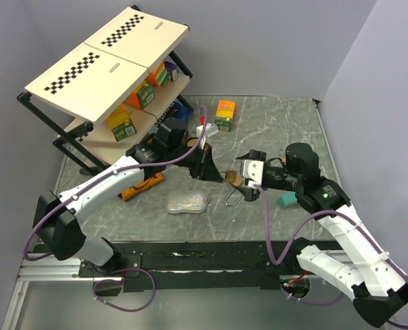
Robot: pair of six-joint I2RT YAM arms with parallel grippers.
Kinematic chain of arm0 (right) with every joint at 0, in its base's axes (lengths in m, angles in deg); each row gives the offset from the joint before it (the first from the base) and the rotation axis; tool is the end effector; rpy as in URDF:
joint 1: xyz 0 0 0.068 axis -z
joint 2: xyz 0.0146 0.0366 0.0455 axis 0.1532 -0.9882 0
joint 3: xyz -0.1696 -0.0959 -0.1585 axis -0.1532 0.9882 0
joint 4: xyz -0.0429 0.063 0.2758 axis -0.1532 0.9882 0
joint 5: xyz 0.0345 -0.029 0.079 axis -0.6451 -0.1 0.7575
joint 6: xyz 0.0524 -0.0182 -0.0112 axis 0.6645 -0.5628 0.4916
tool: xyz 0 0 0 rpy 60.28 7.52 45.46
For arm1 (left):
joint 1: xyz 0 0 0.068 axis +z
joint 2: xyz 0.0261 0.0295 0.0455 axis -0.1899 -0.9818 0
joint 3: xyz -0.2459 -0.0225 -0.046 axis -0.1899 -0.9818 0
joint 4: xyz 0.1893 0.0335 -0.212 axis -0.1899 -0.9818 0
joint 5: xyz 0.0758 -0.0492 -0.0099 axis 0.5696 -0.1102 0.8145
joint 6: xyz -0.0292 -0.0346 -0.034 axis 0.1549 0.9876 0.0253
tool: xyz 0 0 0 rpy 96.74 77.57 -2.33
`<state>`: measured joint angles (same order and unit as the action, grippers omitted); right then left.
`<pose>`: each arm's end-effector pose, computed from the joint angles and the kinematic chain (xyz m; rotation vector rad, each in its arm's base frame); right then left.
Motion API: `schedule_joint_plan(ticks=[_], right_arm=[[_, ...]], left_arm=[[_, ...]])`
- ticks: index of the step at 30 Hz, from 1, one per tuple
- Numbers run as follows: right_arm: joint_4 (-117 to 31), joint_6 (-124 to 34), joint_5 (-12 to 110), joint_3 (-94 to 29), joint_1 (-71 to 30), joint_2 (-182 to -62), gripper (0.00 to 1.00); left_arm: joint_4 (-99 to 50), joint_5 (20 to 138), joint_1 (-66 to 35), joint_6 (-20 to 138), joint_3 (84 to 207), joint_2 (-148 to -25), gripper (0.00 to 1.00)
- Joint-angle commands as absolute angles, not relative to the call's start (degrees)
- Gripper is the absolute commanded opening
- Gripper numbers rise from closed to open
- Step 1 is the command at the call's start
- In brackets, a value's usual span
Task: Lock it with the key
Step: Place the lock at the center of the board.
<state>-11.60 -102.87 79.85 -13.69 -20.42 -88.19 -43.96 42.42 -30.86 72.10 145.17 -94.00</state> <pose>0.1712 0.1242 0.3564 -1.5171 1.1250 0.3997 0.2483 -0.2596 0.3120 0.8721 2.0868 -1.4795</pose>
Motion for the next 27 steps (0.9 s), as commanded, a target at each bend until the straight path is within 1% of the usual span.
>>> schedule_joint_plan(ticks=[1,4,14,17,21,27], right_arm=[[-12.34,-109.02,76.57,-13.15,-23.70,-88.65,0.79],[-12.60,-110.07,74.64,-12.09,-25.37,-88.82,0.75],[-15.15,-109.29,69.54,-9.89,-27.66,-91.02,0.74],[-15.94,-108.93,69.01,-9.54,-27.66,-91.11,0.72],[-16.73,-108.49,69.10,-9.71,-27.75,-91.72,0.66],[-17.44,-108.23,69.01,-9.89,-27.75,-92.69,0.63]], left_arm=[[-41.96,43.82,-31.07,74.85,147.89,-94.47,0.01],[-41.69,43.73,-31.07,75.38,147.98,-94.73,0.01],[-40.29,42.42,-31.07,76.53,148.16,-95.61,0.01],[-40.02,42.06,-31.07,76.53,147.81,-95.53,0.01],[-39.85,41.98,-31.07,76.79,147.54,-95.44,0.01],[-39.49,41.63,-31.07,76.96,147.72,-95.88,0.01]])
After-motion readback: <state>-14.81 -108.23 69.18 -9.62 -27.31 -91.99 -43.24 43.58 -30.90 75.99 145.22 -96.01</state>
